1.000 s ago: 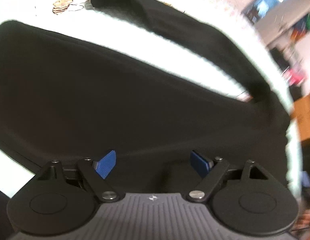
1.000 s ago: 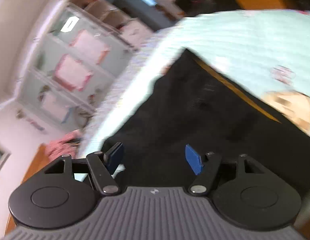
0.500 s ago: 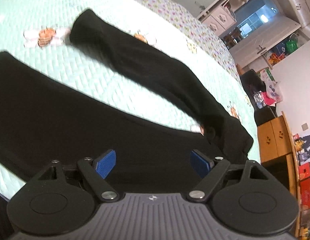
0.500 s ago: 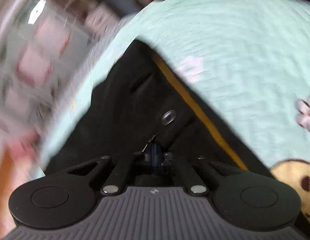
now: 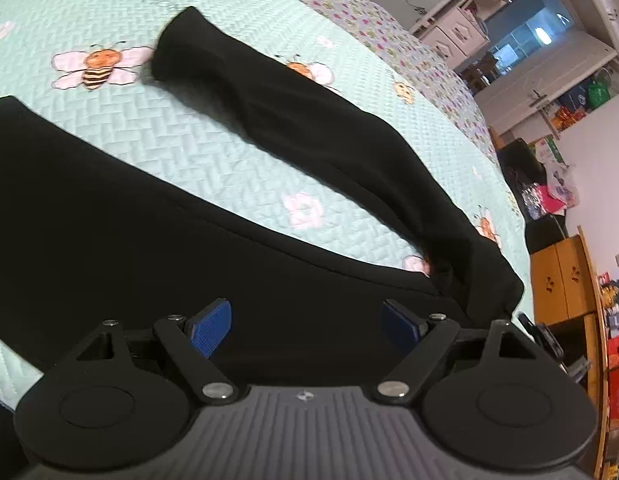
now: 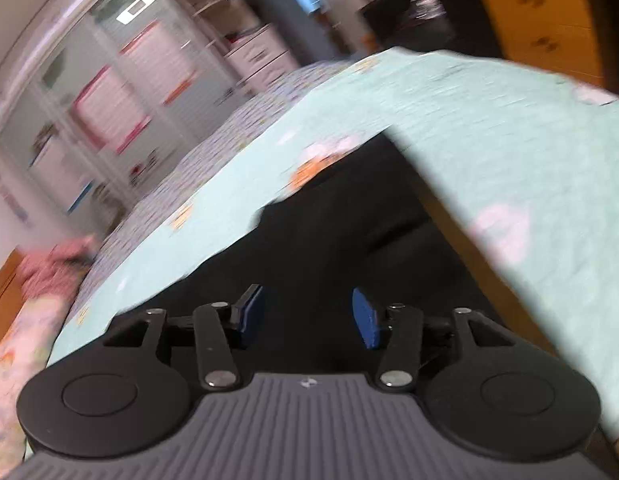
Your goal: Fold clothes
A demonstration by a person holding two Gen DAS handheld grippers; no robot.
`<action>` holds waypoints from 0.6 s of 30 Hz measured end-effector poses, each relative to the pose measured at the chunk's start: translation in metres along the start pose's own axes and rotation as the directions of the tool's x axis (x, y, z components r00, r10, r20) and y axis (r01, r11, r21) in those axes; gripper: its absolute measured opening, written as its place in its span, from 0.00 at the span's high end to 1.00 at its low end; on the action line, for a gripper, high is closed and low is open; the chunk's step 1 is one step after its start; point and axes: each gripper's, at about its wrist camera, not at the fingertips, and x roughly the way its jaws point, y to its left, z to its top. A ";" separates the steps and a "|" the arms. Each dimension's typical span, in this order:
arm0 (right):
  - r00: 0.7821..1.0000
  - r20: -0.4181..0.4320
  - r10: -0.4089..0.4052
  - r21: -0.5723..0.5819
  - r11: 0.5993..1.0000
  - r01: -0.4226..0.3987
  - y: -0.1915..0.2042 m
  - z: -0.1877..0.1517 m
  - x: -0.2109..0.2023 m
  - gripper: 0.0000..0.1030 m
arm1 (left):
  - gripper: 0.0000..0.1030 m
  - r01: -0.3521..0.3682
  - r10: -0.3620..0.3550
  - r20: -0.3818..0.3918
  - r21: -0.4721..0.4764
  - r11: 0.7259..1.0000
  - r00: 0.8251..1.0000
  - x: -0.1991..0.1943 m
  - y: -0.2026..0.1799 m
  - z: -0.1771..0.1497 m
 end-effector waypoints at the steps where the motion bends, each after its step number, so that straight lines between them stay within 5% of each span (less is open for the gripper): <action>1: 1.000 -0.004 -0.001 0.029 1.000 0.001 -0.016 0.007 0.002 0.43 | 0.18 -0.004 0.004 0.000 -0.005 1.000 1.000 0.002 0.002 0.001; 9: 0.994 -0.077 0.074 0.170 0.984 -0.060 -0.081 0.020 0.000 0.39 | 0.18 0.011 -0.011 -0.060 0.001 1.000 0.998 0.036 -0.003 0.000; 14: 0.986 -0.066 0.155 0.171 0.975 -0.142 -0.081 0.021 -0.004 0.37 | 0.18 0.027 -0.025 -0.102 0.018 0.999 0.995 0.052 -0.009 -0.008; 18: 0.984 -0.116 0.135 0.105 0.987 -0.123 -0.068 0.024 0.012 0.37 | 0.18 0.017 -0.015 -0.108 0.016 1.000 0.994 0.056 -0.005 -0.012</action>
